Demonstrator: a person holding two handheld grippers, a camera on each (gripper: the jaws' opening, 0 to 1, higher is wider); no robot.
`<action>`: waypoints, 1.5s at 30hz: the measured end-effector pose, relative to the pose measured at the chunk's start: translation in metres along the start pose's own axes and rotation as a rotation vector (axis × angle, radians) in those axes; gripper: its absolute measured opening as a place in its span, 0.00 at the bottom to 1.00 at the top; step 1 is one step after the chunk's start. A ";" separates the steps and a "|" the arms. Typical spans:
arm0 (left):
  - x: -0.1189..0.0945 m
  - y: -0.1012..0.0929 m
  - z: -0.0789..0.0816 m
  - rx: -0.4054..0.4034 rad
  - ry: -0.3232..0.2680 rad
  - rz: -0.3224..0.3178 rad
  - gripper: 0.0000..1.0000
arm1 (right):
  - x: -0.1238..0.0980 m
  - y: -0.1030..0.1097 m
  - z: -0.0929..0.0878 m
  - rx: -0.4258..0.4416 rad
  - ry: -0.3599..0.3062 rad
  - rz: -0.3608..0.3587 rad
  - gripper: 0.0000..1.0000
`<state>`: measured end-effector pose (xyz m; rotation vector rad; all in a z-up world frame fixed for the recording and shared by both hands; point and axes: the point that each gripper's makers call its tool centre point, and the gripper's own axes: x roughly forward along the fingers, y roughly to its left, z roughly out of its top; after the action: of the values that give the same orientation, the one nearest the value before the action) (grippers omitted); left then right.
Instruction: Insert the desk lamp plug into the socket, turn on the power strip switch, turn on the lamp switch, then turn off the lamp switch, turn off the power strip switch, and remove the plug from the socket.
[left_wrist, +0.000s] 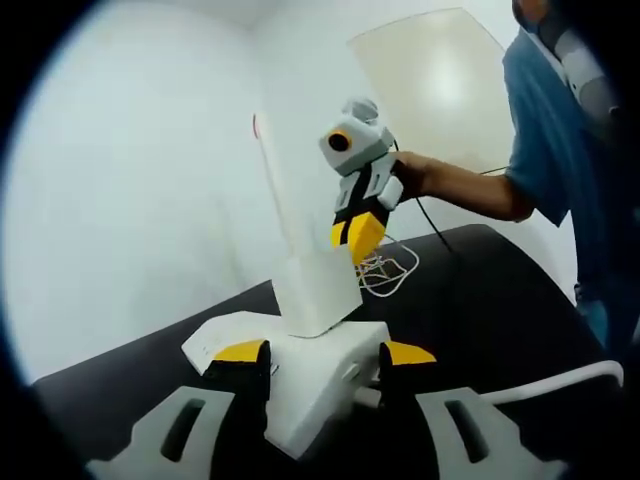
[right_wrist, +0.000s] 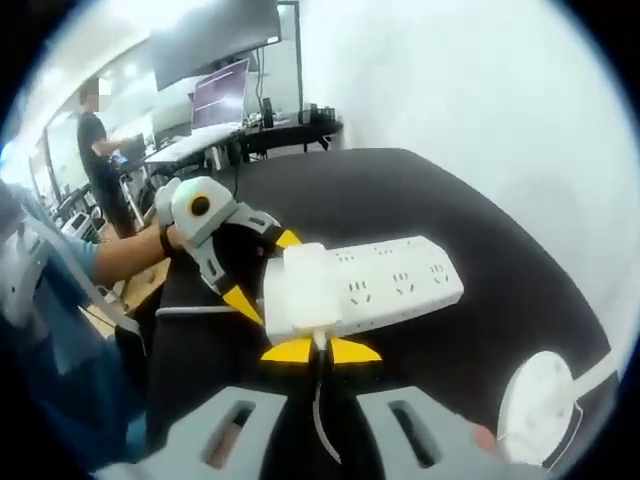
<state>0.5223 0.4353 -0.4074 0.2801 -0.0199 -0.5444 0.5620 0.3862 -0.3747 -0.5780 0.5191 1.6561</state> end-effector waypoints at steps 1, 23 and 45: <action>0.000 0.000 0.000 0.001 0.000 0.001 0.41 | 0.000 0.000 0.001 -0.004 -0.007 0.001 0.05; -0.001 -0.001 -0.001 0.005 0.001 -0.002 0.41 | -0.006 -0.003 -0.022 0.024 -0.073 0.047 0.14; 0.000 -0.002 0.000 -0.001 -0.002 -0.003 0.41 | -0.005 0.002 0.017 -0.118 -0.010 0.091 0.39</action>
<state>0.5214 0.4336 -0.4075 0.2784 -0.0213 -0.5475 0.5593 0.3925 -0.3581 -0.6405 0.4478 1.7845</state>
